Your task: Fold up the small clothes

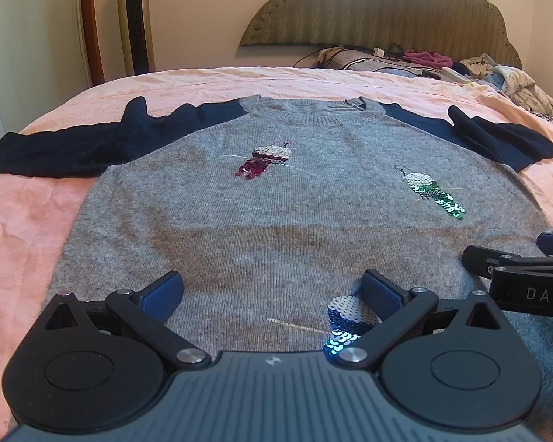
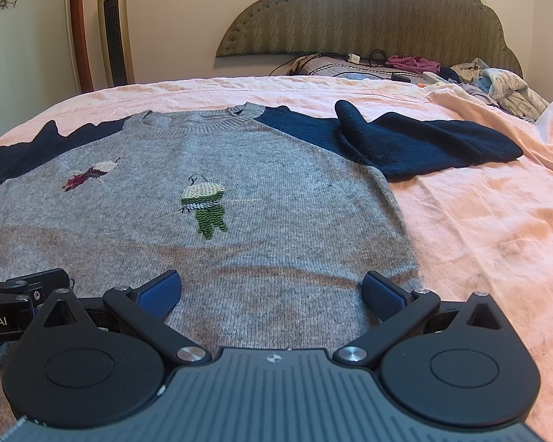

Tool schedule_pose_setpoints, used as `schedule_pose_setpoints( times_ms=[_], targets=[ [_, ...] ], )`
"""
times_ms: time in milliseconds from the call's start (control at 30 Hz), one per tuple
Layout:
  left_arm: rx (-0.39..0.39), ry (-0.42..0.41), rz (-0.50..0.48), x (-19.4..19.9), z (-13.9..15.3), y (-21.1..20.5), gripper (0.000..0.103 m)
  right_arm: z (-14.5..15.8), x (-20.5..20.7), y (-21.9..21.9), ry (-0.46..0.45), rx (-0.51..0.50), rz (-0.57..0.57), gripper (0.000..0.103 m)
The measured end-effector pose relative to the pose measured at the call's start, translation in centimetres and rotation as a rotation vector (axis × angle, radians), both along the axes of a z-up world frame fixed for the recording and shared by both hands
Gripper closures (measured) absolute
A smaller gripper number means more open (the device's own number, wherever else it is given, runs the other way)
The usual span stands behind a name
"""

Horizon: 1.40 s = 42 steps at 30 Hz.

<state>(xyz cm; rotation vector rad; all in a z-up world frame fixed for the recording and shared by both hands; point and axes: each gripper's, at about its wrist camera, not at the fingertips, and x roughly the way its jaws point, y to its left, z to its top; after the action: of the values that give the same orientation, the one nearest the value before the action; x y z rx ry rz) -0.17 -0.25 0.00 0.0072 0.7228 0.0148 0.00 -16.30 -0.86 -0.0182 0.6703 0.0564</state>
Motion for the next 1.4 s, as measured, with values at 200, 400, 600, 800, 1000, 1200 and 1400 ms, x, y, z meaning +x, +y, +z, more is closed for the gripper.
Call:
schedule_pose_setpoints(
  times_ms=[200, 400, 600, 800, 1000, 1200, 1400],
  targets=[
    [-0.004, -0.001, -0.001, 0.0, 0.0, -0.1, 0.000, 0.0, 0.1, -0.1, 0.000, 0.001, 0.000, 0.000],
    [-0.016, -0.004, -0.003, 0.0, 0.0, 0.2, 0.000, 0.0, 0.1, 0.0, -0.001, 0.002, -0.001, 0.000],
    [0.000, -0.004, 0.003, 0.0, 0.0, 0.0, 0.000, 0.0, 0.2, 0.0, -0.002, 0.001, -0.001, 0.000],
    [0.003, -0.005, 0.007, 0.0, 0.0, -0.1, 0.000, -0.1, 0.1, 0.0, -0.002, 0.001, -0.002, 0.000],
    [0.002, -0.006, 0.006, -0.1, 0.0, -0.1, 0.000, 0.0, 0.1, 0.0, -0.001, 0.002, -0.003, 0.000],
    [-0.001, -0.006, 0.005, -0.1, 0.0, -0.1, 0.000, 2.5, 1.6, -2.7, 0.014, 0.130, 0.076, 0.000],
    [-0.004, -0.006, 0.004, -0.1, 0.0, -0.1, 0.000, 8.3, 3.7, -8.7, -0.211, 0.056, 0.089, 0.000]
  ],
)
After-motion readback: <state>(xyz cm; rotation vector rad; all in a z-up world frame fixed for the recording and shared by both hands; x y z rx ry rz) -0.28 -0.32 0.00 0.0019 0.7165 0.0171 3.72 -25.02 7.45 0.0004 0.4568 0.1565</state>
